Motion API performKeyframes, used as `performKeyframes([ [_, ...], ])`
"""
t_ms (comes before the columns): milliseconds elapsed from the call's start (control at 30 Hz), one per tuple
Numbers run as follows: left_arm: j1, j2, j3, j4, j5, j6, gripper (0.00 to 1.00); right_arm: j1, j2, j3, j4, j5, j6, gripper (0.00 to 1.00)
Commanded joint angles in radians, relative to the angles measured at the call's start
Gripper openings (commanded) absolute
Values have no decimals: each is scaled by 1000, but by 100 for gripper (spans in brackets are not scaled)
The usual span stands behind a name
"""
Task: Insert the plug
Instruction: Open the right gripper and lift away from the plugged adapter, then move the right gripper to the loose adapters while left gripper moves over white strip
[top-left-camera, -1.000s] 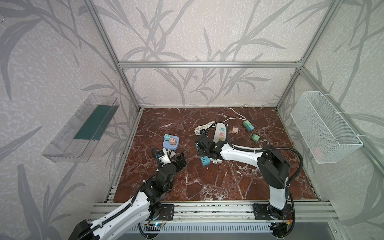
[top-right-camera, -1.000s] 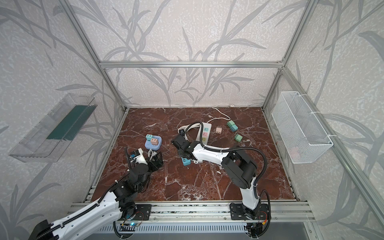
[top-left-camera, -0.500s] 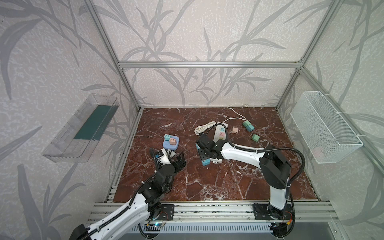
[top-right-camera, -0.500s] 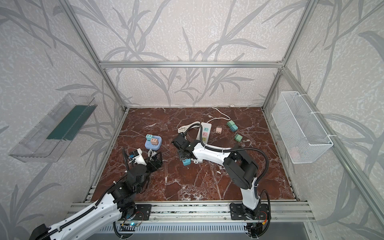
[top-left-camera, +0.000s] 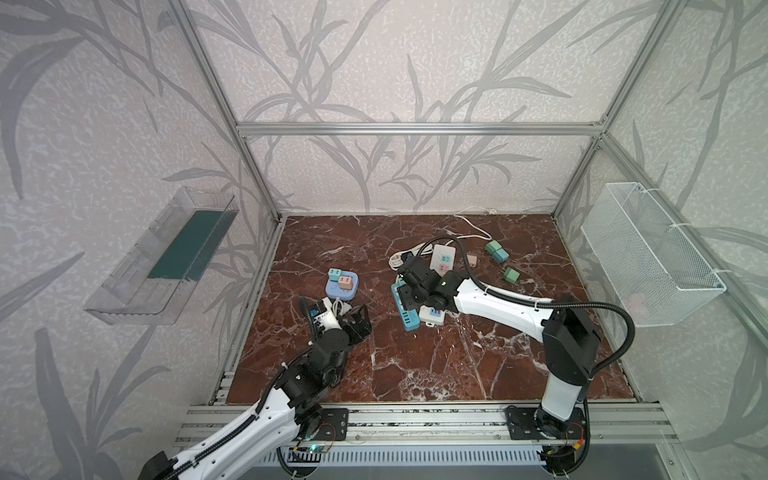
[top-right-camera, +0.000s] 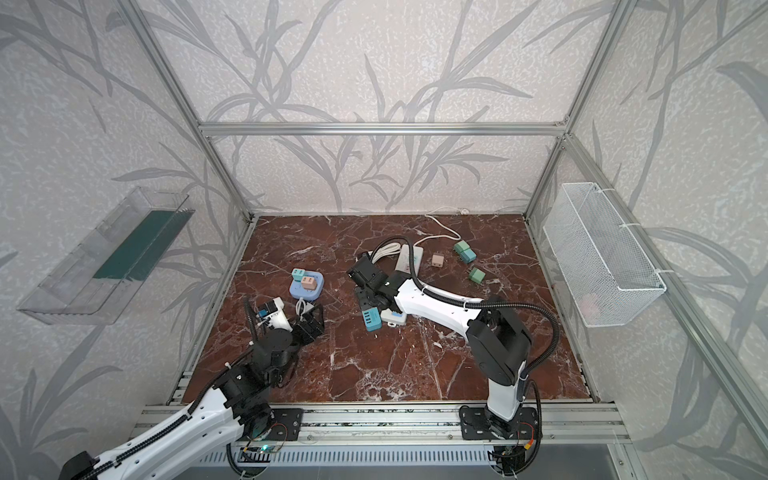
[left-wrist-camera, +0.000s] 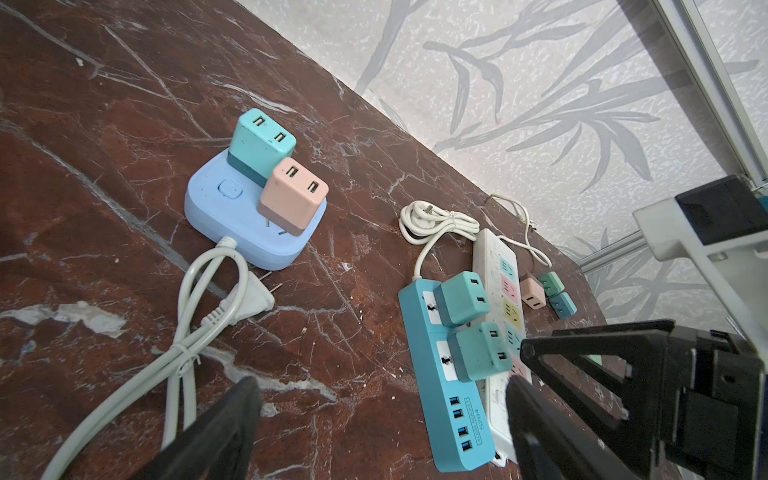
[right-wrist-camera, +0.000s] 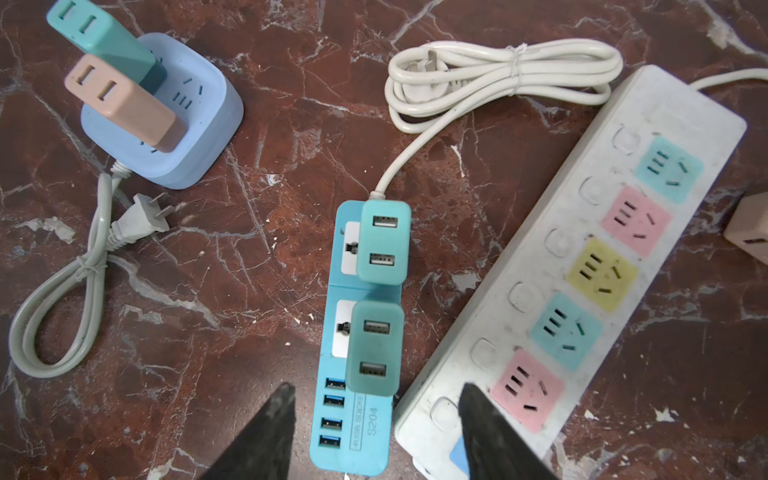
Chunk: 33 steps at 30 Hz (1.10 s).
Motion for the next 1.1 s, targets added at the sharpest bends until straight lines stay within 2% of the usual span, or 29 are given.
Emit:
performKeyframes([
  [0,6,-21,29,-33,-11,-21,92,-16,39,-6,-7,-1,-6,62],
  [300,5,-25,35,-42,-11,-15,92,-22,68,-32,-29,2,13,58],
  [600,5,-18,48,-51,7,-19,92,5,-53,-73,-39,-102,-2,62],
  [867,5,-7,46,-37,12,-21,92,97,-73,-253,70,-104,78,53],
  [1067,6,10,55,-39,14,-21,92,100,10,-258,186,-56,64,44],
])
